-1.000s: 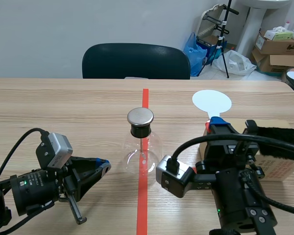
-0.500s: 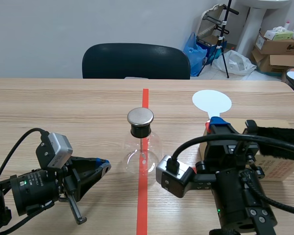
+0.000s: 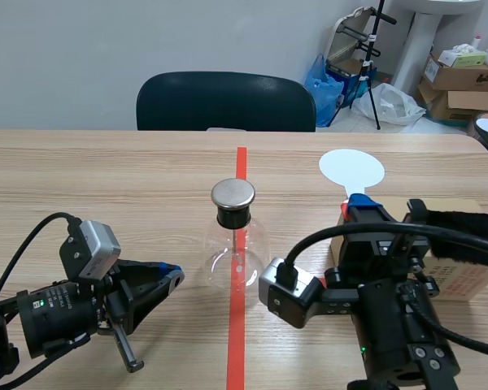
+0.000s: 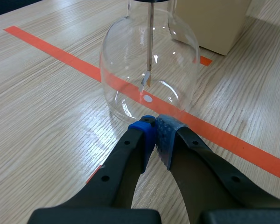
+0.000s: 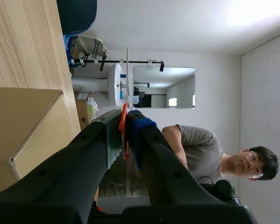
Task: Do the electroscope experiment
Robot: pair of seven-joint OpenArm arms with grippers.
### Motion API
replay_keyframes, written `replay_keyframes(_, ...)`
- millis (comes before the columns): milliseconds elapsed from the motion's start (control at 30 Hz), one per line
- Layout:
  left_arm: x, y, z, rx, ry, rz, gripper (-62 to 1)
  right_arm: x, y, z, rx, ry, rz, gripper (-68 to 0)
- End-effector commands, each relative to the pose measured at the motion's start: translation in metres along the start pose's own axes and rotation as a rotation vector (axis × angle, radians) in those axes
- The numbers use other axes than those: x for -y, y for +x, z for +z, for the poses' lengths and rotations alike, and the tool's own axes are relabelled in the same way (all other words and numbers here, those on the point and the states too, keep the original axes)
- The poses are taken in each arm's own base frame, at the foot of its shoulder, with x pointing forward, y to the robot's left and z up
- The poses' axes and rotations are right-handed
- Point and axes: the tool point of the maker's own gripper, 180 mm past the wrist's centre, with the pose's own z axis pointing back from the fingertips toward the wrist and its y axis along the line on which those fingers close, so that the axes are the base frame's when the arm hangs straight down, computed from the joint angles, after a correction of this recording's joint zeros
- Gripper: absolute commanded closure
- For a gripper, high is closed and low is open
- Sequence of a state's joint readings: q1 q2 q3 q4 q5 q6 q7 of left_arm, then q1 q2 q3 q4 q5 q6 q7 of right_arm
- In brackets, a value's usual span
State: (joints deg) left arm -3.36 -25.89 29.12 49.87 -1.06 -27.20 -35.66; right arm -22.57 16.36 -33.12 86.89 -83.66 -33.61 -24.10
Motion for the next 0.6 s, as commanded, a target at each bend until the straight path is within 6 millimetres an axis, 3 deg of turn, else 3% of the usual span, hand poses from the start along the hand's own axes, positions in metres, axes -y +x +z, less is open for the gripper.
replay_keyframes(0, -0.0011, 0.0128, -0.003, 0.044, -0.002, -0.007, -3.2, 0.0081, -0.0015, -0.0037, 0.0, -0.03, -0.002, -0.9)
replay_keyframes(567, -0.0012, 0.0163, -0.0028, 0.063, -0.002, -0.008, -3.2, 0.0081, -0.0015, -0.0037, 0.0, -0.03, -0.002, -0.9)
